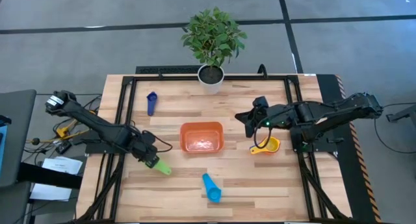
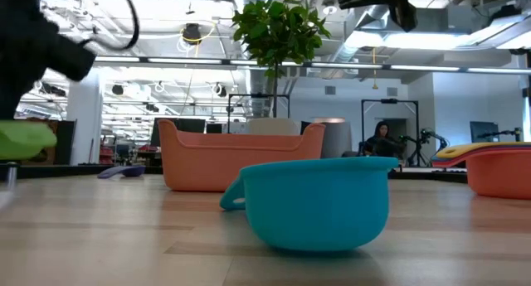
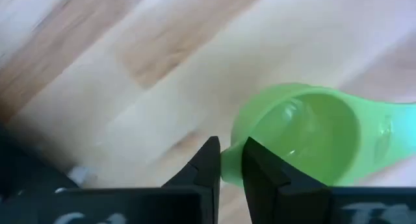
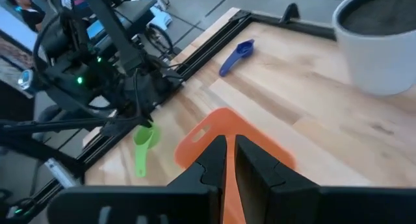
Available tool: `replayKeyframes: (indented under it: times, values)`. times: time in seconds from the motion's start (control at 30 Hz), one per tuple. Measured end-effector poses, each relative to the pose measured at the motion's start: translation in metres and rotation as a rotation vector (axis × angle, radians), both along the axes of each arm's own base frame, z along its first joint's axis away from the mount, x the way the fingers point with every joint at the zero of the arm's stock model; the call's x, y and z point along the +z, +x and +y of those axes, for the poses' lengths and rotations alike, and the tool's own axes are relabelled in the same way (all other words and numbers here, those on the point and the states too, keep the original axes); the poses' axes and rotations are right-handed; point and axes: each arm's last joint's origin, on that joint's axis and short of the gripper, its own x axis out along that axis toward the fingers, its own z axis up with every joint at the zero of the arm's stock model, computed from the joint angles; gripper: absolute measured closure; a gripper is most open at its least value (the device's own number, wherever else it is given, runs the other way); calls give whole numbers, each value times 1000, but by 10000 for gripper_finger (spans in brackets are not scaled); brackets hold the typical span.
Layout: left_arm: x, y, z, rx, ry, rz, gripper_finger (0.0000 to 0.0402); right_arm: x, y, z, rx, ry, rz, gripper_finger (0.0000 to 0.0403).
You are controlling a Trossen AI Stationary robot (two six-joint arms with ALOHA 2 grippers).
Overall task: Nest measuring cups in basket
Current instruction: Stack the green measuring cup on top of the yellow measuring cup
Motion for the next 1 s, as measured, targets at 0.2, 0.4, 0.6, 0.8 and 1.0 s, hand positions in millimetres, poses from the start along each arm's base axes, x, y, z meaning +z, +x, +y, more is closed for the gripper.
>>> replayKeyframes:
  times: [0.2, 0.4, 0.6, 0.8, 1.0]
  values:
    - [29, 15, -6, -115, 18, -128, 361, -3, 3, 6, 93, 61, 11, 346]
    - [52, 26, -3, -129, 65, -239, 371, -7, 6, 21, 143, 107, 24, 350]
    - [73, 38, 9, -155, 108, -321, 367, -9, 2, 33, 172, 122, 33, 367]
    - [88, 56, 24, -185, 193, -365, 369, -13, 6, 37, 180, 160, 48, 381]
    - [95, 100, 31, -293, 288, -386, 370, -18, 17, 42, 183, 178, 29, 348]
